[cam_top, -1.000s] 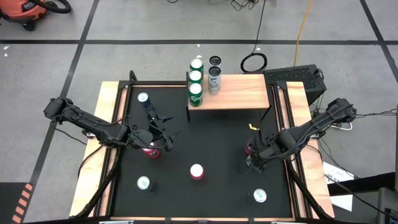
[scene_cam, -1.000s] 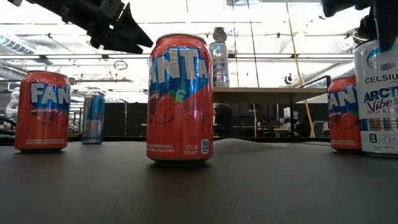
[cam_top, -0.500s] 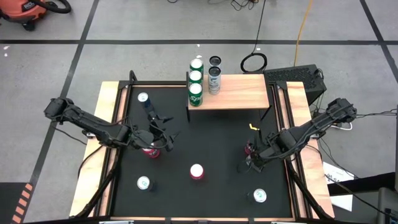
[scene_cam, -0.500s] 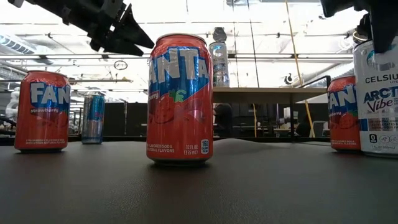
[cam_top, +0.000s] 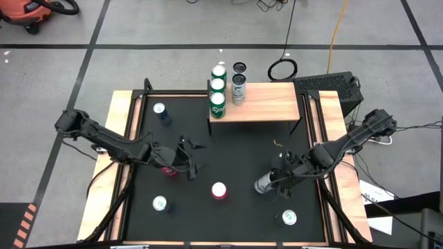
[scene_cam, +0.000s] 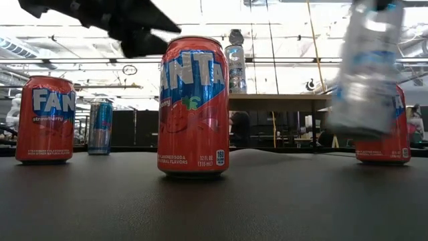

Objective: Place canned beverage on shelf
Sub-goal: Put the black soda can on the shelf

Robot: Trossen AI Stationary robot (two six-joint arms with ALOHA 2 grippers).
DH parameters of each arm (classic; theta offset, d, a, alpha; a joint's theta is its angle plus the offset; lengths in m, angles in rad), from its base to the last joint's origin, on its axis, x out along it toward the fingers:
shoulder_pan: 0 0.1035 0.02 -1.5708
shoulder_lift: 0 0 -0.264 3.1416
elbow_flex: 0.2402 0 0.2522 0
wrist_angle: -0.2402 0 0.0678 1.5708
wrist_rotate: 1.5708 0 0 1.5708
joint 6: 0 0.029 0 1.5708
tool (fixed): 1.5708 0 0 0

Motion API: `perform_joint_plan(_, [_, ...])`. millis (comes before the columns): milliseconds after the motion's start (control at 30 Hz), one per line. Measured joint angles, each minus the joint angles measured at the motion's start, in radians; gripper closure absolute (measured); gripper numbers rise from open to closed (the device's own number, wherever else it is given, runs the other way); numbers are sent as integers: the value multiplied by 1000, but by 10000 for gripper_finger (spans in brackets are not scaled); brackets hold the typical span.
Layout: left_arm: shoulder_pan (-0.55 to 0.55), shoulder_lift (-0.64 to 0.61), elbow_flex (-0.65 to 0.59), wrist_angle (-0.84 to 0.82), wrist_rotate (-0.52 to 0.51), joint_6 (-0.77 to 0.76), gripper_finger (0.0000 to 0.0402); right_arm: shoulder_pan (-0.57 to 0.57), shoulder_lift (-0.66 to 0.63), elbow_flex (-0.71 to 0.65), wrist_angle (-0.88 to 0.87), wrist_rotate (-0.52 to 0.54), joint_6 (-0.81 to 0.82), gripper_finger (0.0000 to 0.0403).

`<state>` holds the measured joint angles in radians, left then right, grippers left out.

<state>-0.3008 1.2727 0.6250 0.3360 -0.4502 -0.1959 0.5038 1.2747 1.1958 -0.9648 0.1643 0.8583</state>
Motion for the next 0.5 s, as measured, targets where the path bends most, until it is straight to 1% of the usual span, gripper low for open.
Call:
perform_joint_plan(100, [8,53,0,122,88,14,61,-12,0,34,16,91,-143,164])
perform_joint_plan(167, [18,92,0,189,127,25,61,-22,0,46,62,129,-248,164])
perform_joint_plan(300, [53,158,6,269,167,28,61,-53,0,49,206,128,-428,163])
perform_joint_plan(400, [71,202,37,275,205,52,61,-87,15,51,281,124,-519,163])
perform_joint_plan(500, [72,250,79,287,253,87,61,-126,35,51,314,125,-576,162])
